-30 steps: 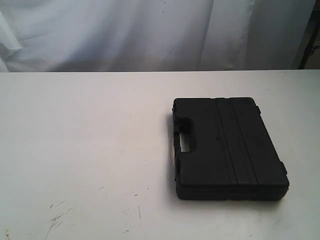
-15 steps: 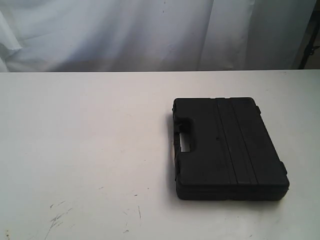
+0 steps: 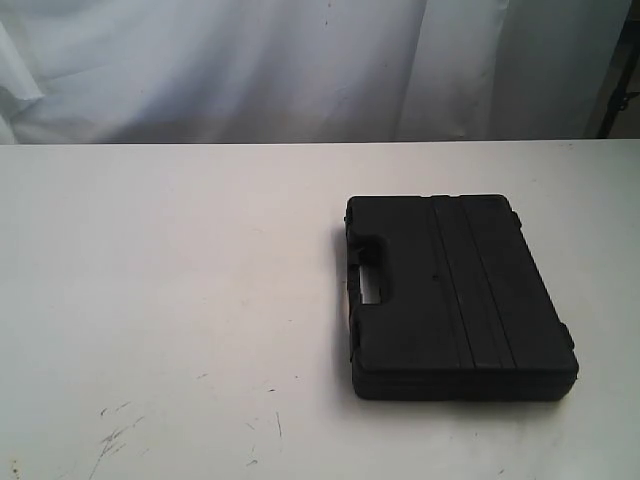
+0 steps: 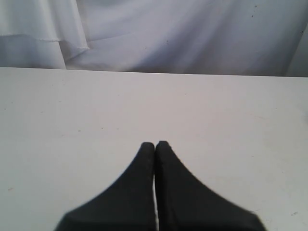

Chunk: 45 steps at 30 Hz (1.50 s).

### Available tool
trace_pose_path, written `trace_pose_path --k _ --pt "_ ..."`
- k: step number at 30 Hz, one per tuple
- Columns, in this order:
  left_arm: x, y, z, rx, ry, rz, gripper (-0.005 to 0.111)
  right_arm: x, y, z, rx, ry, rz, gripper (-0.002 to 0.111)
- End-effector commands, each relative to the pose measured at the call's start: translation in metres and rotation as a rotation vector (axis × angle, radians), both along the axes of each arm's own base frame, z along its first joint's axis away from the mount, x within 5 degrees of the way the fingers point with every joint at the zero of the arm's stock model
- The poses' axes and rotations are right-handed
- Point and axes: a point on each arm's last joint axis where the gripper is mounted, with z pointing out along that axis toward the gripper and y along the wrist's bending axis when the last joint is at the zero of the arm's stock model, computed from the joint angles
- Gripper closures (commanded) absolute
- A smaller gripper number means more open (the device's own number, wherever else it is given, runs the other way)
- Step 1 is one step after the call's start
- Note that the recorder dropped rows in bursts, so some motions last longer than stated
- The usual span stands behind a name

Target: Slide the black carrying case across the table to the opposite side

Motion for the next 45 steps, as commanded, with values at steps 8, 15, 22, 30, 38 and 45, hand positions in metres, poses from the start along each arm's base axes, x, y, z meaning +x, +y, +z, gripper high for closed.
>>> trace_pose_path --k 8,15,22,30,38,45 --pt "0.0 0.0 0.0 -0.007 -0.009 0.001 0.107 0.084 0.019 -0.025 0.045 0.712 0.101 0.108" --pt "0.0 0.0 0.0 -0.005 -0.009 0.0 0.107 0.104 0.053 -0.083 -0.133 1.248 0.307 0.108" --pt "0.0 0.0 0.0 -0.005 -0.009 0.0 0.107 0.105 0.059 -0.097 -0.142 1.383 0.343 0.108" --pt "0.0 0.0 0.0 -0.007 -0.009 0.001 0.107 0.117 0.064 -0.078 -0.115 1.3 0.36 0.108" --pt "0.0 0.0 0.0 -0.004 -0.009 0.0 0.107 0.166 0.082 -0.041 -0.116 1.389 0.389 0.108" --pt "0.0 0.0 0.0 -0.007 -0.009 0.001 0.107 0.216 0.123 -0.041 -0.143 1.487 0.45 0.108"
